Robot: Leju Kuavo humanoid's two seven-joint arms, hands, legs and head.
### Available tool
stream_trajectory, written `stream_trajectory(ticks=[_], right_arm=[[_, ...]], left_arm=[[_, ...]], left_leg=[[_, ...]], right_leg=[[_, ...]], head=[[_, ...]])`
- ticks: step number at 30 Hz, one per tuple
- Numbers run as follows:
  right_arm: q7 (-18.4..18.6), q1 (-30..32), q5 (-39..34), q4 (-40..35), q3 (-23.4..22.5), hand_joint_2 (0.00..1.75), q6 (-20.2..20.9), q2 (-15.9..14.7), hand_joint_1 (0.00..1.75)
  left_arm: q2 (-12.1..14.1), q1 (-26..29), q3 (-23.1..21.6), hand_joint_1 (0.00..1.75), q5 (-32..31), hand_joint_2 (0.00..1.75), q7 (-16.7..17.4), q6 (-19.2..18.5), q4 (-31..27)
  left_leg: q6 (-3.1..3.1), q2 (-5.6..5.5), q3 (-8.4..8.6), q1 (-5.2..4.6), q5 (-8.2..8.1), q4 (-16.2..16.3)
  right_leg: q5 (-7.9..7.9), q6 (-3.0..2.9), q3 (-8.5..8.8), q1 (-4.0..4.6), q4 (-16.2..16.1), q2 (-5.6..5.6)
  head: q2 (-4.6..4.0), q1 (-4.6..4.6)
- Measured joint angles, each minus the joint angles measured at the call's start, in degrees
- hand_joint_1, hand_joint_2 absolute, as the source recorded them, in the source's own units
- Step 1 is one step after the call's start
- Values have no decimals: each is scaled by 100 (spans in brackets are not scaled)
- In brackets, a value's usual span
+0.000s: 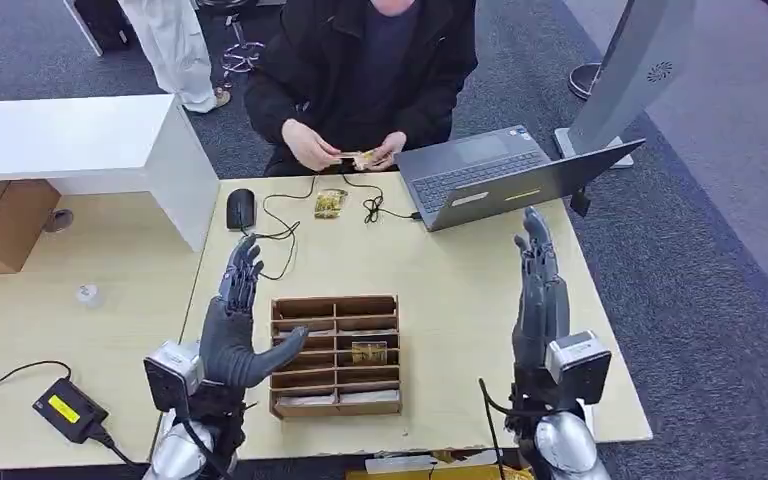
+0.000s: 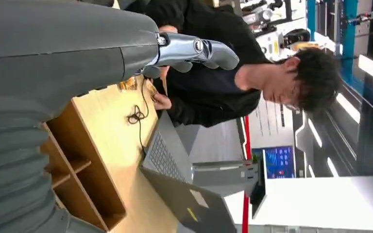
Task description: Pass the card to the sensor for recognition and then transmit it.
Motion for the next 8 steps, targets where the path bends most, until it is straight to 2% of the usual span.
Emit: stream_trajectory(ticks=[8], right_arm=[[-2, 0, 13, -4, 85, 0, 4, 0, 0]], left_arm=[[-17, 11, -98, 0, -118, 175, -48, -74, -39]], left_leg=[[0, 0, 0, 0, 0, 0]], right_leg=[[0, 0, 0, 0, 0, 0]], head=[[0, 2]])
